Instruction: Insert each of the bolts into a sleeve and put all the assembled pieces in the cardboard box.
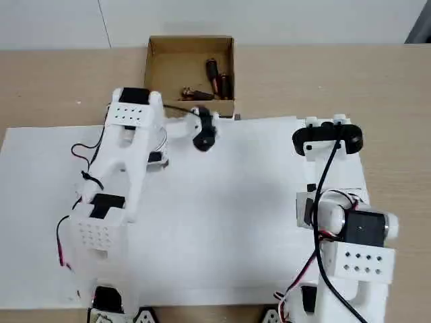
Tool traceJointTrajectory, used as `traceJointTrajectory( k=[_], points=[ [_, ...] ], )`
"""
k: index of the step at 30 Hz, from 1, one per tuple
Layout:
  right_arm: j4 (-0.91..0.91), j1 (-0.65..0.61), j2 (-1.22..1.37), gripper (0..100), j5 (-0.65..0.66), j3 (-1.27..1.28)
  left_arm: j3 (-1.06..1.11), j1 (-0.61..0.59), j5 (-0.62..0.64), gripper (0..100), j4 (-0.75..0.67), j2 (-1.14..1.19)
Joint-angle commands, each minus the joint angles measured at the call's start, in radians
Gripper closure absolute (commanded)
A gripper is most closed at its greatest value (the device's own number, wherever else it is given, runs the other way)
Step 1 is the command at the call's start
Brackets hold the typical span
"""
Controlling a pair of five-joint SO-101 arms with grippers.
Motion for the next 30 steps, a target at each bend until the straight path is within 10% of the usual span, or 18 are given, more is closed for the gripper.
traceJointTrajectory(
  k=[1, 30],
  points=[
    [-0.013, -0.007, -0.016, 99.5, 0.009, -0.008, -0.125, 0.041, 0.124, 100, 0.031, -0.014],
    [0.177, -0.007, -0.165, 99.5, 0.000, -0.388, -0.243, 0.195, 0.884, 100, 0.031, -0.480]
  ],
)
